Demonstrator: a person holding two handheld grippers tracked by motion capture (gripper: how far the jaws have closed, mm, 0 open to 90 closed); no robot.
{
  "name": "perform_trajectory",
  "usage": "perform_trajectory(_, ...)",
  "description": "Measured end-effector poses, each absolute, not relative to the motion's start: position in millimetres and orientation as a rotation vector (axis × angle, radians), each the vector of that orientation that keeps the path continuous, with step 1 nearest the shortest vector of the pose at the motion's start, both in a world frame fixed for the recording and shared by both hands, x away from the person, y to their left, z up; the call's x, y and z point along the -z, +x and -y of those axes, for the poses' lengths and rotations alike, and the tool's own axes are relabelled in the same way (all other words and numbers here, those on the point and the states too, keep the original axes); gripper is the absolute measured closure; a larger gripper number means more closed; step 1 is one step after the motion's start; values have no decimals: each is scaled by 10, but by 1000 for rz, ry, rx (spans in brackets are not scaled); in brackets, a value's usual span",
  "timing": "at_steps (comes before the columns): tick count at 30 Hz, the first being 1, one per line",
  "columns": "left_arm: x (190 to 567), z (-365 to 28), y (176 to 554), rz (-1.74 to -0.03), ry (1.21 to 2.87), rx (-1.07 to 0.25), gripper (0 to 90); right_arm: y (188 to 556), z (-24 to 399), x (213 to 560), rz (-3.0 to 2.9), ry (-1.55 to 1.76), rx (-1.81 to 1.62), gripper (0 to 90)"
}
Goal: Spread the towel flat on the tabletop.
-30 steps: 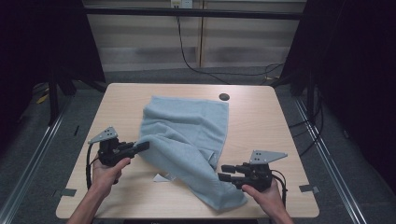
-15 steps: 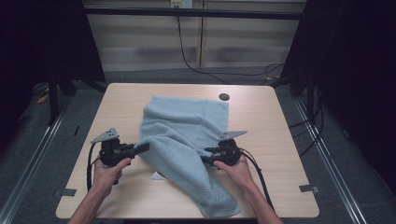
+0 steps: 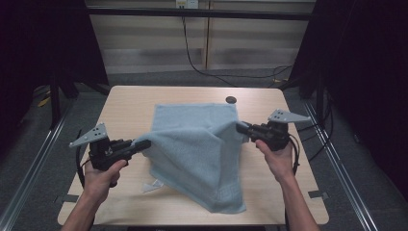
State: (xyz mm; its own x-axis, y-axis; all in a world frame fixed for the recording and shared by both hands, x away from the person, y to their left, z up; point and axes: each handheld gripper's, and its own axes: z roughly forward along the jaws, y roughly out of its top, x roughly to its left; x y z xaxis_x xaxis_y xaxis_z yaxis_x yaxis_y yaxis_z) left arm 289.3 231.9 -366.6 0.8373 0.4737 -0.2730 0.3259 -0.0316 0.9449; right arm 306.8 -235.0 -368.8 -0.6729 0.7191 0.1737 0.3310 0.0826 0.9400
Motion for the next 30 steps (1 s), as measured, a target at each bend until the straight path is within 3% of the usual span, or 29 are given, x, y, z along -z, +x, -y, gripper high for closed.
perform_trajectory(6,3766,-2309,2869,-645,1697,-89,799,3003,2454,3675,-2021,1045,-1631,781)
perform_trajectory(9,4046,-2293,2938,-720,1760,-98,783,3019,2393,4003,-2121,1115,-1472,727)
perform_trajectory(10,4046,-2293,2938,-720,1760,-98,749,3019,2393,4003,-2121,1115,-1472,727)
perform_trajectory(11,4127,-2289,2983,-753,1776,-87,719,3040,2356,4142,-2172,1149,-1398,646)
perform_trajectory(14,4423,-2317,3126,-835,1823,-67,654,3018,2366,4269,-2182,1173,-1388,550)
perform_trajectory(16,4449,-2331,3144,-839,1823,-62,555,2999,2381,4280,-2171,1184,-1403,537)
perform_trajectory(20,4385,-2372,3173,-827,1769,-59,481,2939,2234,4374,-2292,1107,-1437,568)
perform_trajectory(26,4546,-2138,3335,-770,1885,-52,572,2998,1931,4618,-2430,1060,-1378,645)
perform_trajectory(30,4963,-1887,3385,-769,2052,36,621,3043,1743,4944,-2554,1073,-1262,645)
